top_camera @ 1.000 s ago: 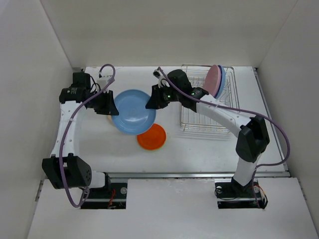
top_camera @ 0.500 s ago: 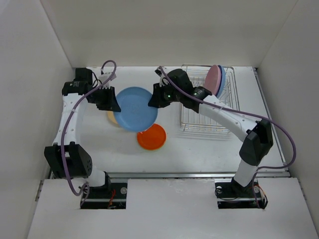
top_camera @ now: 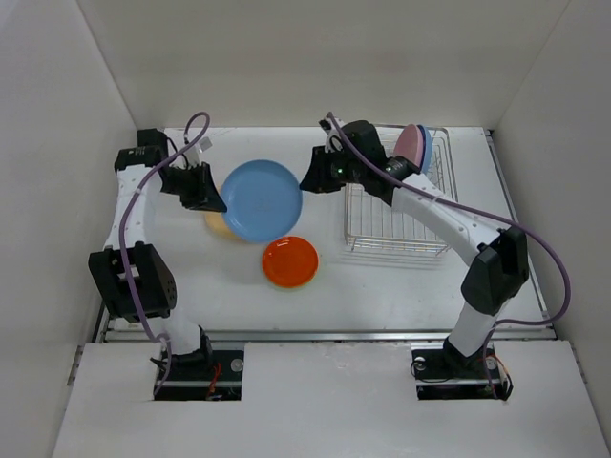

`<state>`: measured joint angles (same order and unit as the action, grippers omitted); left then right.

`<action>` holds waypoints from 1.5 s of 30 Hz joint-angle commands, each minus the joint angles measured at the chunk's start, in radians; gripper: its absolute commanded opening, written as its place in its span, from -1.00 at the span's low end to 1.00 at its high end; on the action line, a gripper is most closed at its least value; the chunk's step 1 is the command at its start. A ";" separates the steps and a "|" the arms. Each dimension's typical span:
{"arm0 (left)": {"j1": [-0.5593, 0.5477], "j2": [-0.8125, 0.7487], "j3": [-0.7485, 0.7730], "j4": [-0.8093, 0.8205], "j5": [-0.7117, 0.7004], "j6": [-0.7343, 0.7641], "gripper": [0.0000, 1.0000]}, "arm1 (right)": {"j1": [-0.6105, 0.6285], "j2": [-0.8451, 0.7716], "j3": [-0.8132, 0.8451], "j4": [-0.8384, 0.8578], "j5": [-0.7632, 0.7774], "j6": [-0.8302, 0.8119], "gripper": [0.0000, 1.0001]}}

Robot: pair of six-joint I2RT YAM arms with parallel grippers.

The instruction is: Unload the plates from the dish rack

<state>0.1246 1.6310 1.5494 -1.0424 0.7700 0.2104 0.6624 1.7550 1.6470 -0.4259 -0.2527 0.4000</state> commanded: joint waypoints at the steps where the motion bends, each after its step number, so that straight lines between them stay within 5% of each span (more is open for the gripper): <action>1: 0.069 -0.014 0.025 -0.042 -0.031 0.067 -1.00 | -0.072 -0.023 0.043 0.045 -0.035 0.013 -0.49; 5: 0.069 -0.014 0.015 -0.087 0.029 0.109 -1.00 | -0.072 0.003 0.043 0.111 -0.128 0.042 -0.49; 8: 0.069 -0.014 0.005 -0.078 0.055 0.109 -1.00 | -0.072 0.015 0.043 0.111 -0.137 0.053 -0.29; 20: 0.156 0.161 0.072 0.074 -0.262 -0.077 -1.00 | -0.072 -0.181 -0.018 0.000 0.111 0.034 0.13; 33: 0.104 0.412 0.239 0.064 -0.364 -0.140 -1.00 | -0.081 -0.229 -0.050 -0.062 0.153 0.007 0.16; 39: 0.084 0.500 0.308 -0.030 -0.412 -0.077 -0.11 | -0.081 -0.229 -0.050 -0.062 0.153 0.007 0.16; 45: 0.075 0.490 0.308 -0.019 -0.435 -0.059 0.06 | -0.090 -0.207 0.026 -0.163 0.269 0.007 0.16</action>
<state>0.2077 2.1464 1.8175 -1.0245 0.3607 0.1265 0.5819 1.5372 1.6020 -0.5346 -0.0795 0.4175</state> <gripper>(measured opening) 0.521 0.580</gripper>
